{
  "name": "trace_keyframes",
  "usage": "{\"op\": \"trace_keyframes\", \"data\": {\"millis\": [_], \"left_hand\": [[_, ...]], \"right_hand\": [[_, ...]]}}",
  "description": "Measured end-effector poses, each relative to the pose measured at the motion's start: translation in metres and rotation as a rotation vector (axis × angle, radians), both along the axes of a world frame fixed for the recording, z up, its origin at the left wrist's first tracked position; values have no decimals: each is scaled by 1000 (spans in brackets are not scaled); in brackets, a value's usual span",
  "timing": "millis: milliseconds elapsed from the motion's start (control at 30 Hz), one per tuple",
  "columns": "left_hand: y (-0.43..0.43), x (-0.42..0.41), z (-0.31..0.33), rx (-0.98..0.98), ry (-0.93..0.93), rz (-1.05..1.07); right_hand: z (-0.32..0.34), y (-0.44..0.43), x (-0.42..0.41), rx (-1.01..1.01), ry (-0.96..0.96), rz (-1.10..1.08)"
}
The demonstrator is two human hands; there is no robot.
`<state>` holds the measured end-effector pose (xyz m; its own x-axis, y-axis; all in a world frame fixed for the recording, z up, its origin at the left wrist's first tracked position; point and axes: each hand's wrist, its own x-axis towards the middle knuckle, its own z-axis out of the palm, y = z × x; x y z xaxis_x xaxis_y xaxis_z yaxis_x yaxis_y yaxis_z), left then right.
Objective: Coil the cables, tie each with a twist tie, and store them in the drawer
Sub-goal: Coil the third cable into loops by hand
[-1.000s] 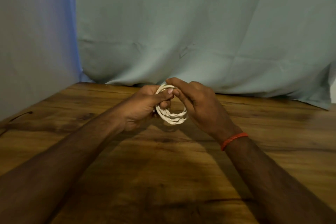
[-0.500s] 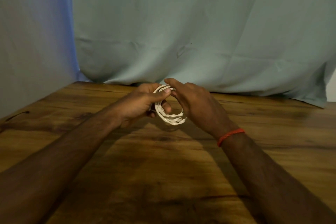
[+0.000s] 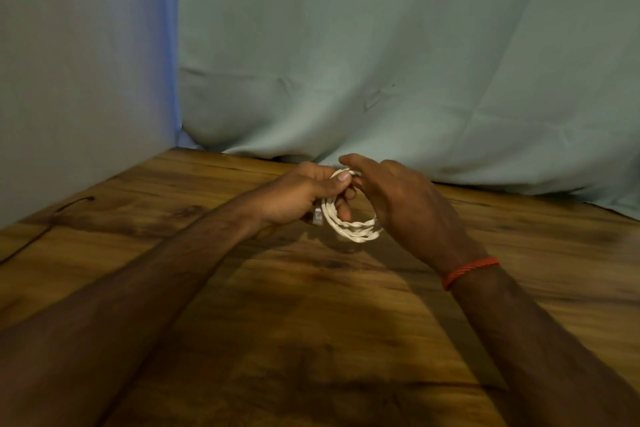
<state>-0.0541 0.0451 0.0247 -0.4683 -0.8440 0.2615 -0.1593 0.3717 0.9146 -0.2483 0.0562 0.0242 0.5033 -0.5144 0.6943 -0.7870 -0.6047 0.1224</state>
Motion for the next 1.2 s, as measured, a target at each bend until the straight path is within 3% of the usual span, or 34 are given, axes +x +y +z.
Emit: {"op": "trace_keyframes", "data": {"millis": [133,200,433,633,800,1000,1200], "left_hand": [[2,-6,-4,-19,132,-3],[1,-8,-6,7,215,-3],[4,-11,-8,-11,217,45],[1,-13,-6,93,352,4],[2,-19,-10,183,443,-5],[1,-20,-8,169,602,89],[-3,-19,-7,170,765,66]], "right_hand": [[4,1,4,86,-300,113],[5,1,3,104,-342,124],[3,1,3,271,-254,181],[3,5,7,82,-173,84],[4,5,5,107,-171,75],[-2,5,14,451,-703,258],[-5,6,28,757,-920,279]]}}
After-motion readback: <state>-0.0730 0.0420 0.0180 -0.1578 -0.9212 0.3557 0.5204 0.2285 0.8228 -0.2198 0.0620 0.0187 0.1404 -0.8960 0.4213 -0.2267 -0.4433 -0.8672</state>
